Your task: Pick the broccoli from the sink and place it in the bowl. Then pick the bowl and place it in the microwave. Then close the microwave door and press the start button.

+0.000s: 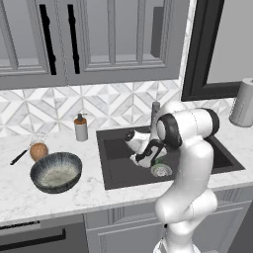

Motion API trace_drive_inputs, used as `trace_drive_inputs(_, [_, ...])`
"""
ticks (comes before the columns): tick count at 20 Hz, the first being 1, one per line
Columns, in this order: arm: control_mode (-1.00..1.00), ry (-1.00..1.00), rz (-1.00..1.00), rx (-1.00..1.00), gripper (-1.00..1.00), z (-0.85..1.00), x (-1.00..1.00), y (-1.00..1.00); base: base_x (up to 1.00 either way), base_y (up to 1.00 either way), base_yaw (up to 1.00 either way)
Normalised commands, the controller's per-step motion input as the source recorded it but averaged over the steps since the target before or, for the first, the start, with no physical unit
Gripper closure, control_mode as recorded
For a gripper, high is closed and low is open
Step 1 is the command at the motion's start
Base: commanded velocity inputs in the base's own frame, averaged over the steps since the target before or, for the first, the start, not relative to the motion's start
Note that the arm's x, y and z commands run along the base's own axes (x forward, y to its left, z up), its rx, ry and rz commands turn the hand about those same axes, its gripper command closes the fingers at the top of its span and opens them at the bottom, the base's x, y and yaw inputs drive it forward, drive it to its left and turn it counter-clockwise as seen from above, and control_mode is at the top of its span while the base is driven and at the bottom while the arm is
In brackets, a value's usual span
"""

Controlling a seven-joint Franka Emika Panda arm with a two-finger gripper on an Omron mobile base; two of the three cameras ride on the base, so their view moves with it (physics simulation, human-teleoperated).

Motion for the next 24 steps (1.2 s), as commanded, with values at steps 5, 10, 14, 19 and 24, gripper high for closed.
trace_drive_inputs(5, [-1.00,-0.08,-0.08,0.00,1.00,1.00,-0.72,0.40,0.00,0.00,0.00])
trace_drive_inputs(10, [-1.00,-0.01,-0.13,0.05,1.00,1.00,-0.52,0.22,0.00,0.00,0.00])
trace_drive_inputs(14, [-1.00,0.00,-0.18,0.09,1.00,1.00,-0.26,0.03,0.00,0.00,0.00])
trace_drive_inputs(19, [-1.00,0.00,-0.19,0.10,1.00,1.00,-0.16,0.09,0.00,0.00,0.00])
trace_drive_inputs(24, [-1.00,0.01,-0.19,0.11,1.00,1.00,-0.34,0.22,0.00,0.00,0.00])
